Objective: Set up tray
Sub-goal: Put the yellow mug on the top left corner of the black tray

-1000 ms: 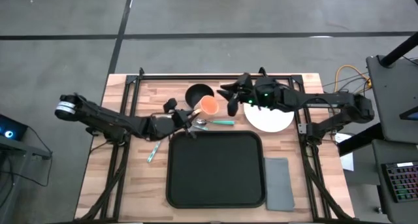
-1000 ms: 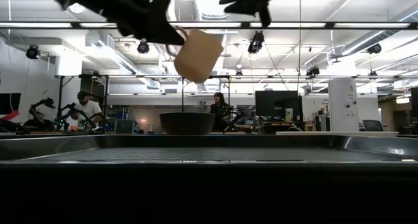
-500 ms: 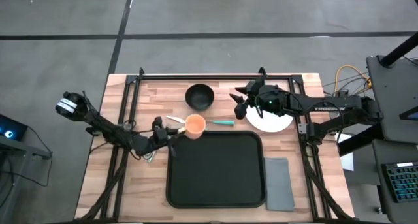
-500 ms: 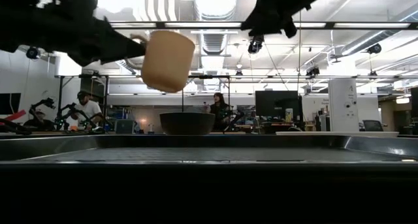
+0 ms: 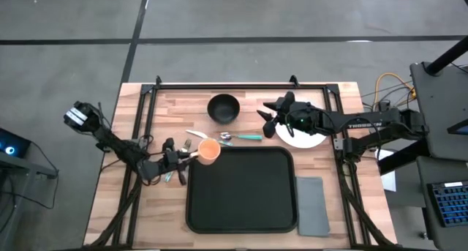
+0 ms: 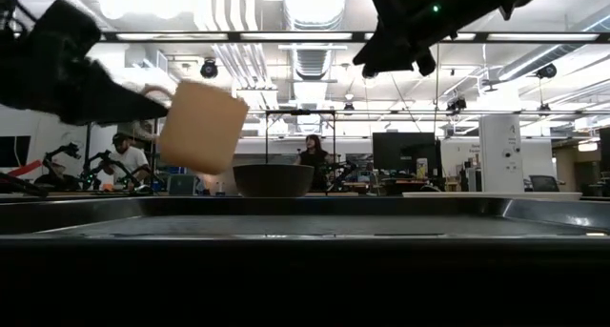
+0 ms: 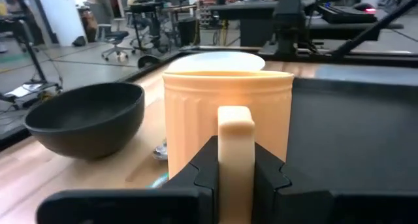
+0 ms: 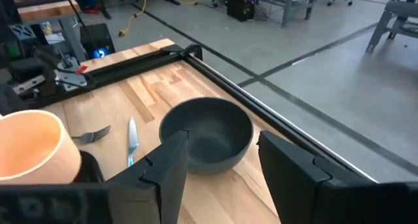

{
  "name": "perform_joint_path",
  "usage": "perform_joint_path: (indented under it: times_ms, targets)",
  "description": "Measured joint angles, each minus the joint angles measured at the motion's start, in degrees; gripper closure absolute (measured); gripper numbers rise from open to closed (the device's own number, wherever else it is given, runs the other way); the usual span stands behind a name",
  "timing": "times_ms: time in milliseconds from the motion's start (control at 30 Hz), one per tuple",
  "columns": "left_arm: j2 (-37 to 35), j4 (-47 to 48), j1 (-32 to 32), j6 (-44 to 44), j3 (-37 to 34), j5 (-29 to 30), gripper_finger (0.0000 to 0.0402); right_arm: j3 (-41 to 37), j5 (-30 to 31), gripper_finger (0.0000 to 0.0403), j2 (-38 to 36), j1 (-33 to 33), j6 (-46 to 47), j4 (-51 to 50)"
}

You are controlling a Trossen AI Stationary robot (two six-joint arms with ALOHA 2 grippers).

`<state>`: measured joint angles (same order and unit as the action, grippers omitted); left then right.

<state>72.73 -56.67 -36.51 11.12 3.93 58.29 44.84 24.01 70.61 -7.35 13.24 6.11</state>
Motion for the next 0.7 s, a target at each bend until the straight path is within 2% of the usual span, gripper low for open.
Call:
perform_joint_path:
  times_ms: [133,300,500,700]
  targets:
    - [0.0,0.3,-3.4,2.4,-1.5,3.8,0.0378,-0.5,0.0,0.0227,0.0,0.3,0.1,-0.1]
    - [1.9,2.1,-4.4,6.3,-1.7,4.8,0.0378,-0.5,0.0,0.0227,0.0,0.8,0.1,0.3]
    - [11.7,1.6,-4.6,12.3,0.4,5.5,0.0378,-0.5,0.0,0.0227,0.0,0.8,0.0,0.3]
    - [20.3,-3.9,-5.6,14.4,2.5,8.9,0.0378,-0.5,0.0,0.0227,0.0,0.9,-0.1,0.3]
